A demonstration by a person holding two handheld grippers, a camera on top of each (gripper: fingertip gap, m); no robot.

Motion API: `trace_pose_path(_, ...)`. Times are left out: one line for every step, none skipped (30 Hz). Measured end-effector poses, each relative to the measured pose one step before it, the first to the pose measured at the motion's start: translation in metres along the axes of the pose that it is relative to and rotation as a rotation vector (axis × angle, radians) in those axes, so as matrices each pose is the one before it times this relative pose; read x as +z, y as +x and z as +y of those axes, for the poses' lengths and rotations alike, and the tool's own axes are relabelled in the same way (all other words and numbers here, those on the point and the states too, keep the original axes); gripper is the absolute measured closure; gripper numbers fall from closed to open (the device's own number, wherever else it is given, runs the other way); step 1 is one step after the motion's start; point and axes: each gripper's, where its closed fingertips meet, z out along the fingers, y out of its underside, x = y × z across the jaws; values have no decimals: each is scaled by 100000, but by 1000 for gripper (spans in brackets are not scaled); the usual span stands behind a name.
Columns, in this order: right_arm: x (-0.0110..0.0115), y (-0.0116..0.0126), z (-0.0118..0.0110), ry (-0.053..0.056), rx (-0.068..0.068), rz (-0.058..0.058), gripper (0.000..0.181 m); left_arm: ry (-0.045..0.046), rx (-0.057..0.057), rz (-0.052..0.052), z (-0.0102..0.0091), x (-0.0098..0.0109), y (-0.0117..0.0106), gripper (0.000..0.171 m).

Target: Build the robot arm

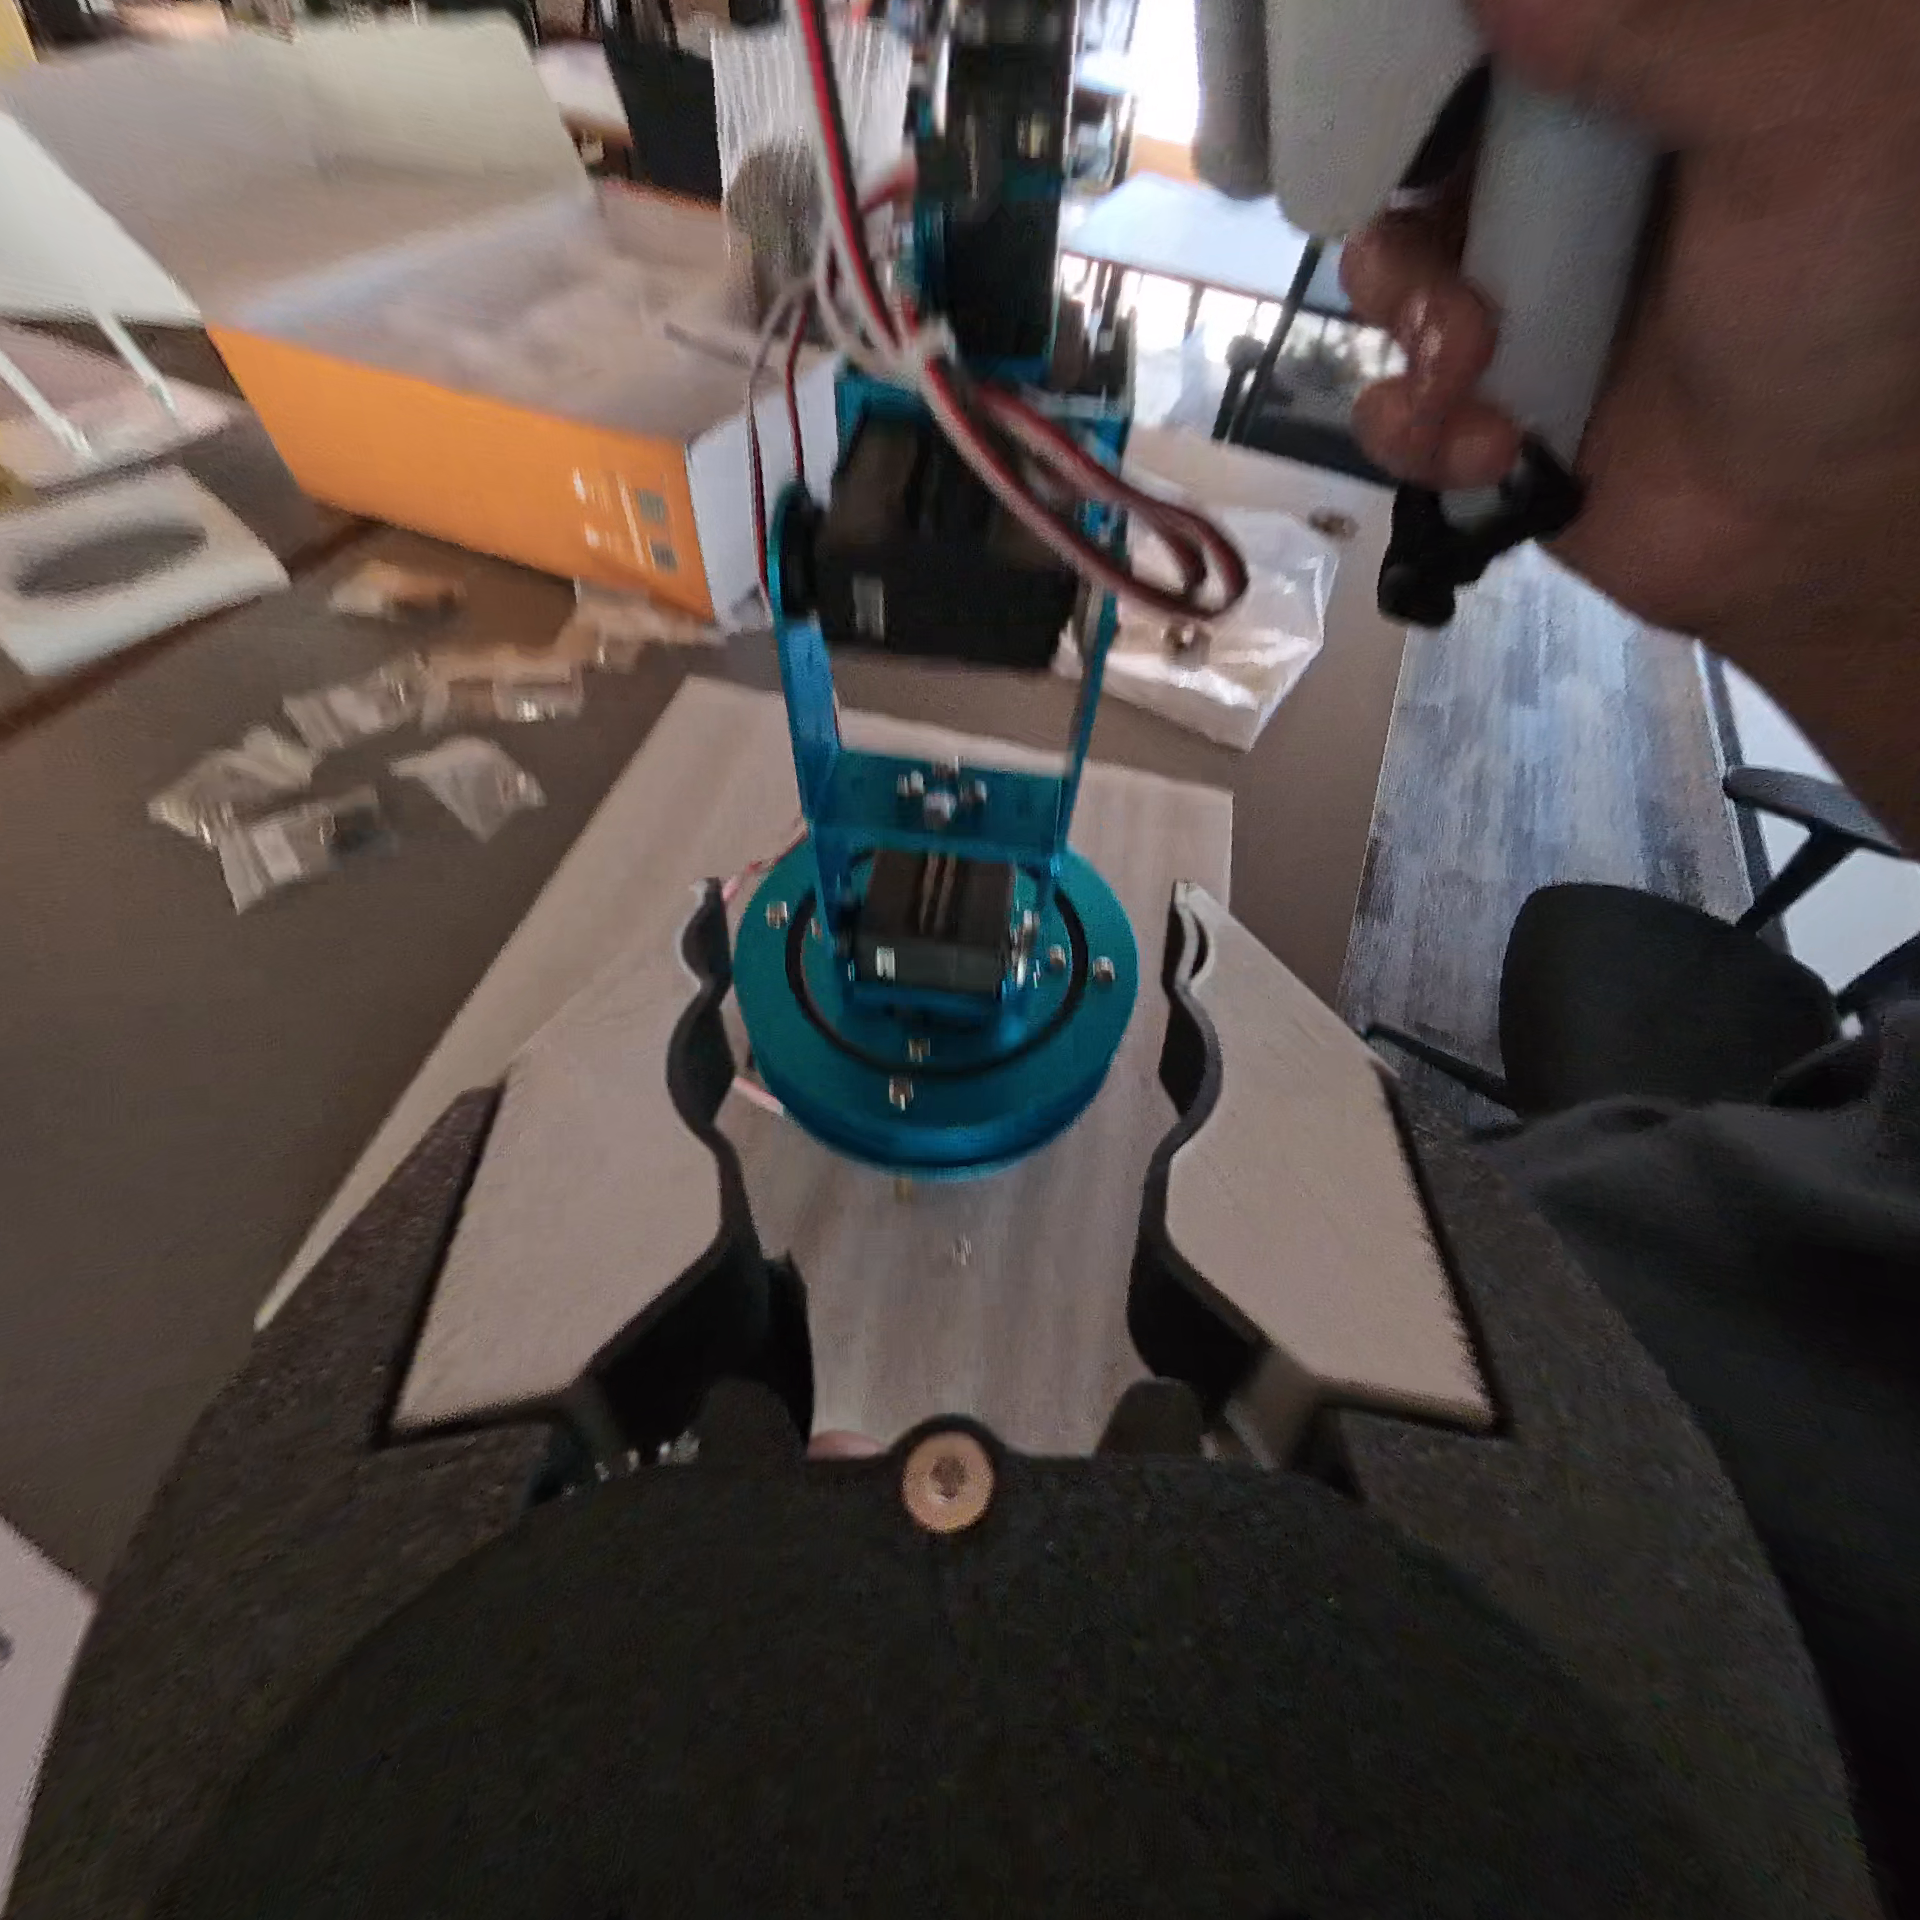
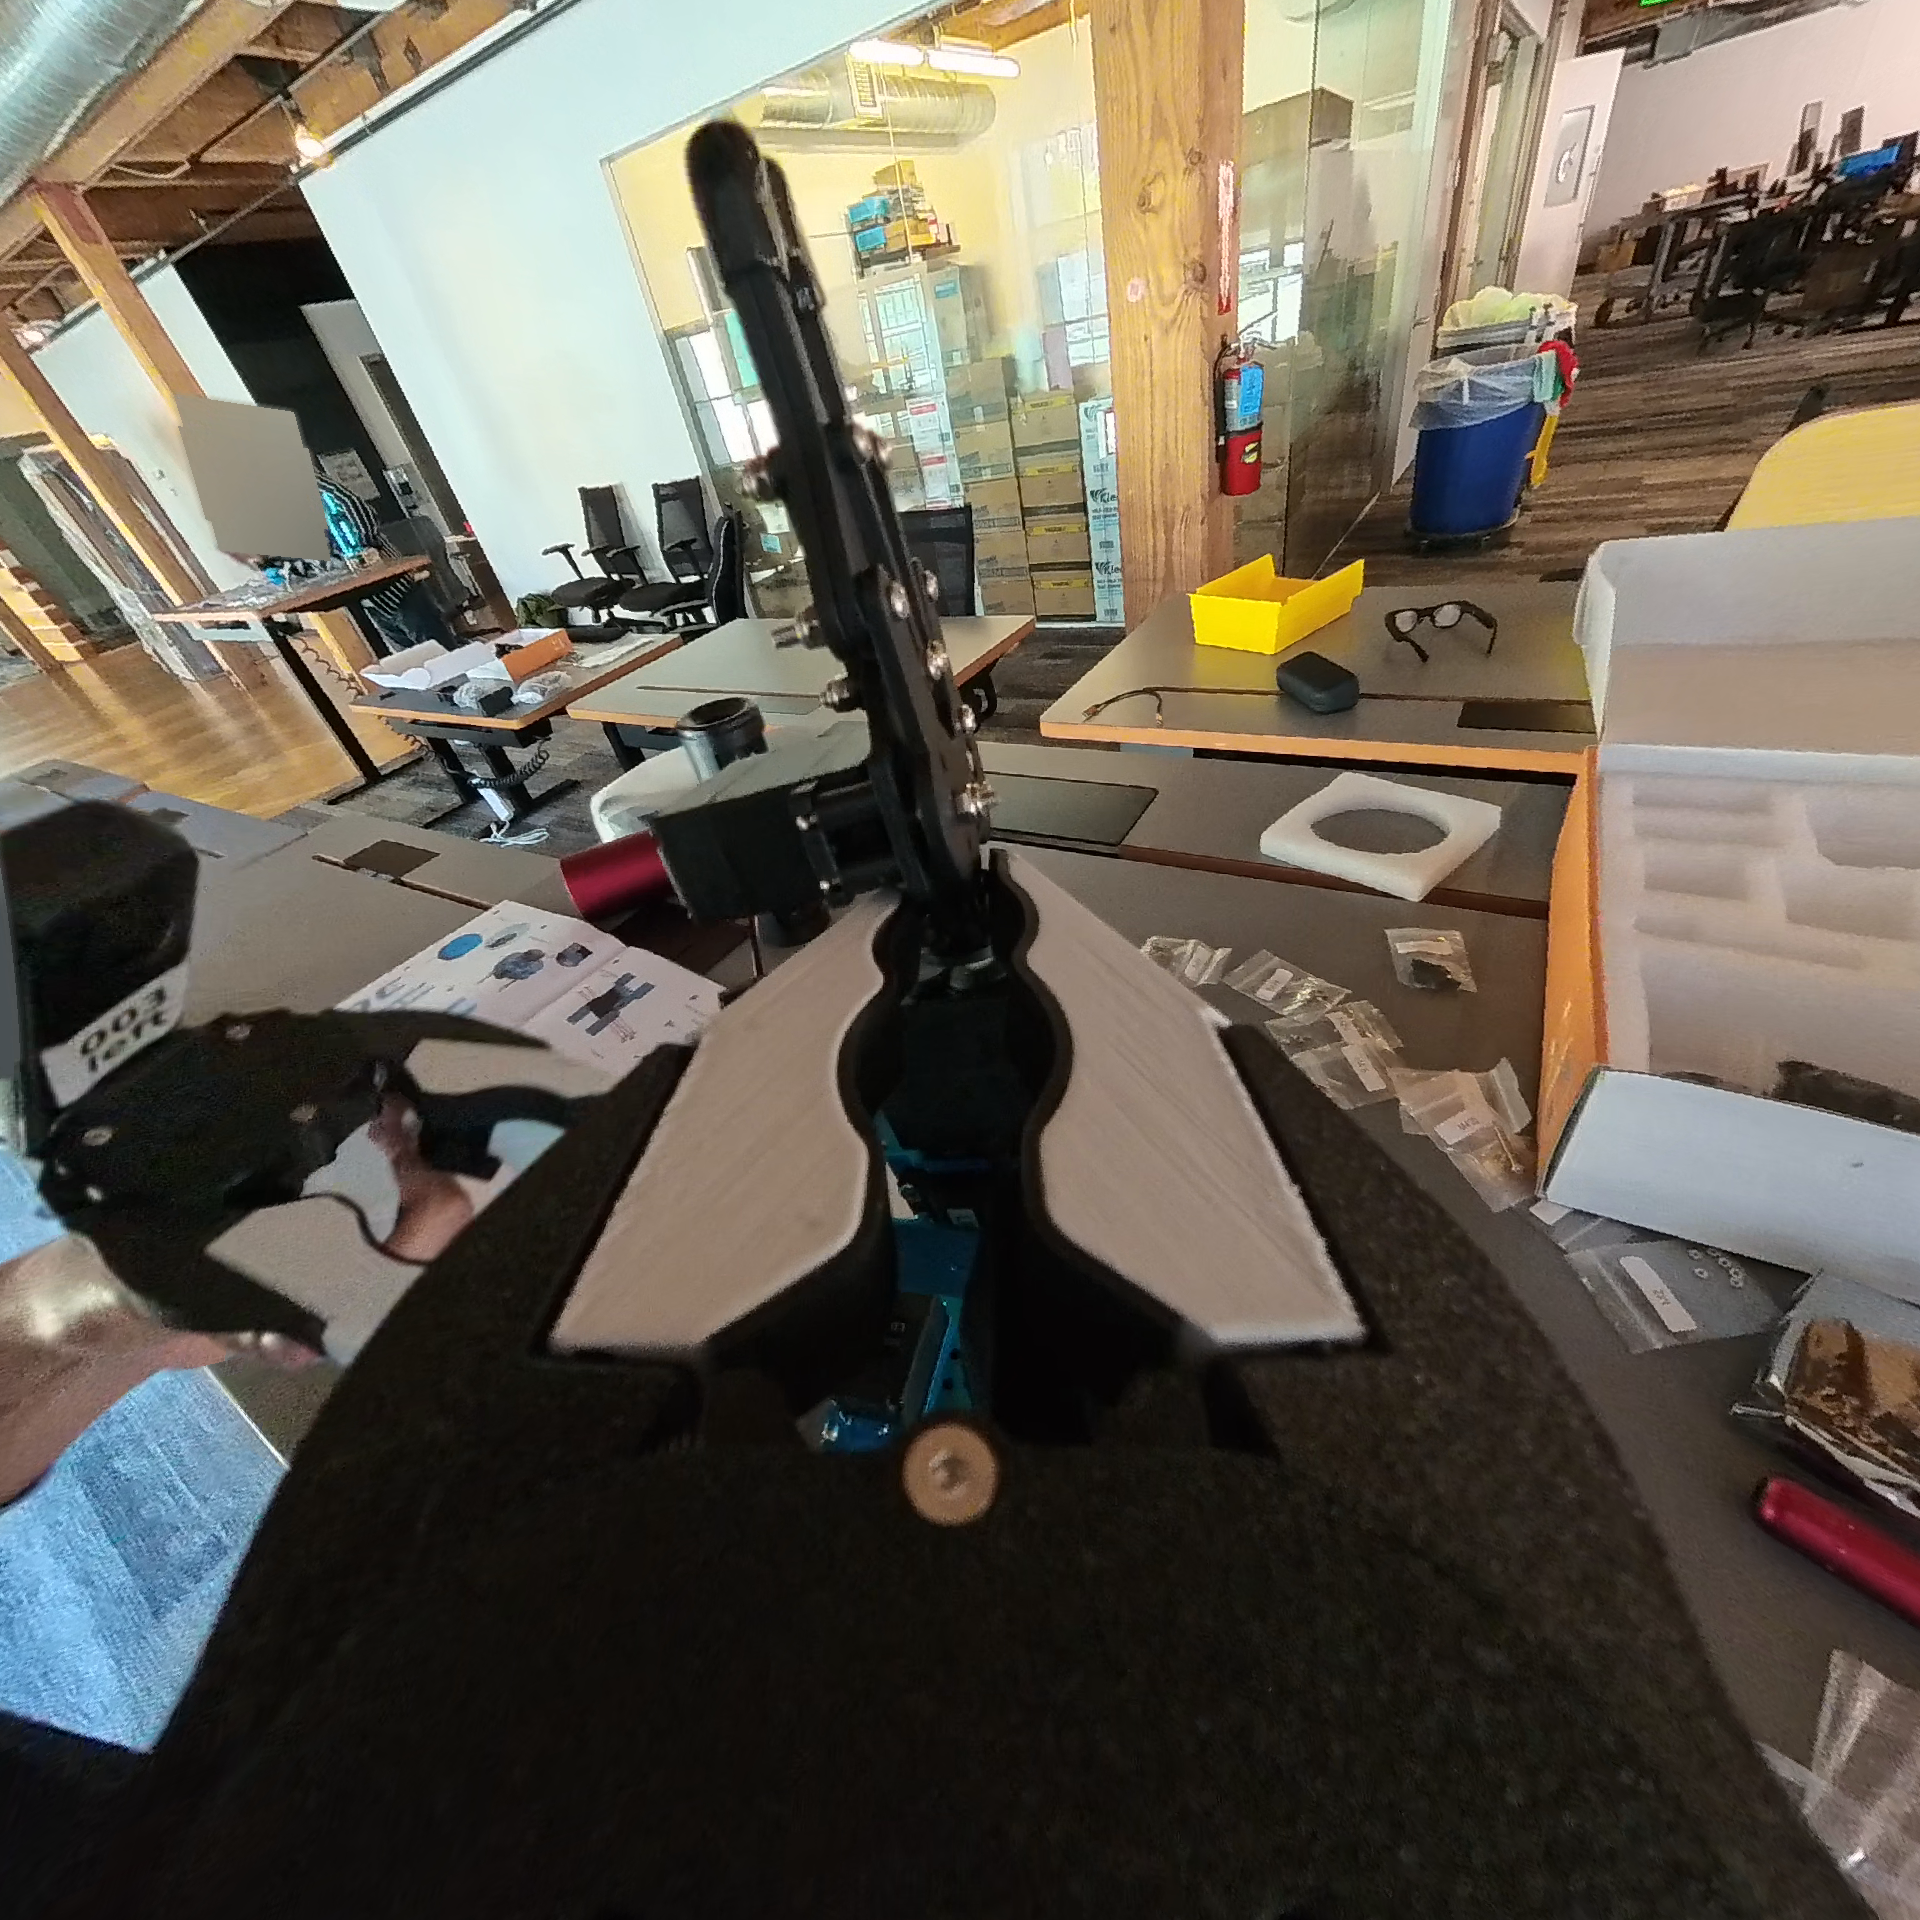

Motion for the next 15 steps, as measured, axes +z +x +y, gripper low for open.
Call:
trace_pose_path(-32, -131, 7, -121, -870, 132, 170, 2670, 1014, 468, -821, 569, -32, 88)
trace_pose_path(-28, -106, 19, -73, -495, 86, 170, 1750, 1071, 255, -514, 719, 0, 87)
trace_pose_path(-38, -77, 4, 21, -11, 26, 169, 1709, 1802, -328, -405, 727, 20, 87)
trace_pose_path(-24, -23, 12, 68, 5, 197, 170, 1766, 2039, -658, -368, 658, 12, 87)
trace_pose_path(-18, -25, 1, -11, 70, 200, 169, 1548, 1237, -626, -345, 515, 3, 87)
trace_pose_path(4, -49, 9, -170, 147, 20, 169, 1480, 371, -611, -340, 400, -60, 89)
trace_pose_path(9, -94, -10, -263, -107, -40, 169, 1480, 295, -955, -301, 279, -169, 96)
trace_pose_path(9, -97, -2, -245, -467, 201, 169, 1518, 939, -294, -214, 184, -90, 103)
trace_pose_path(-1, 3, 3, -210, -689, 828, 170, 1257, 756, 579, -99, 107, 29, 105)
trace_pose_path(-35, 98, 45, -308, -185, 650, 170, 893, 66, 615, -18, 49, 12, 104)
trace_pose_path(-68, 62, -9, 343, 1479, -670, 169, 869, 133, 217, 7, -52, 18, 105)
trace_pose_path(-94, 36, -19, 720, 2702, -1315, 169, 1058, 423, -200, 33, -98, 46, 105)
trace_pose_path(-82, 64, 18, 764, 1633, -845, 169, 1139, 168, -296, 23, -65, 59, 105)
trace_pose_path(-106, 96, -53, 864, 1332, -210, 168, 805, 106, -95, 10, -50, 39, 105)
trace_pose_path(-122, 170, -91, 930, 1949, 153, 168, 280, 270, 147, 12, -38, 27, 105)
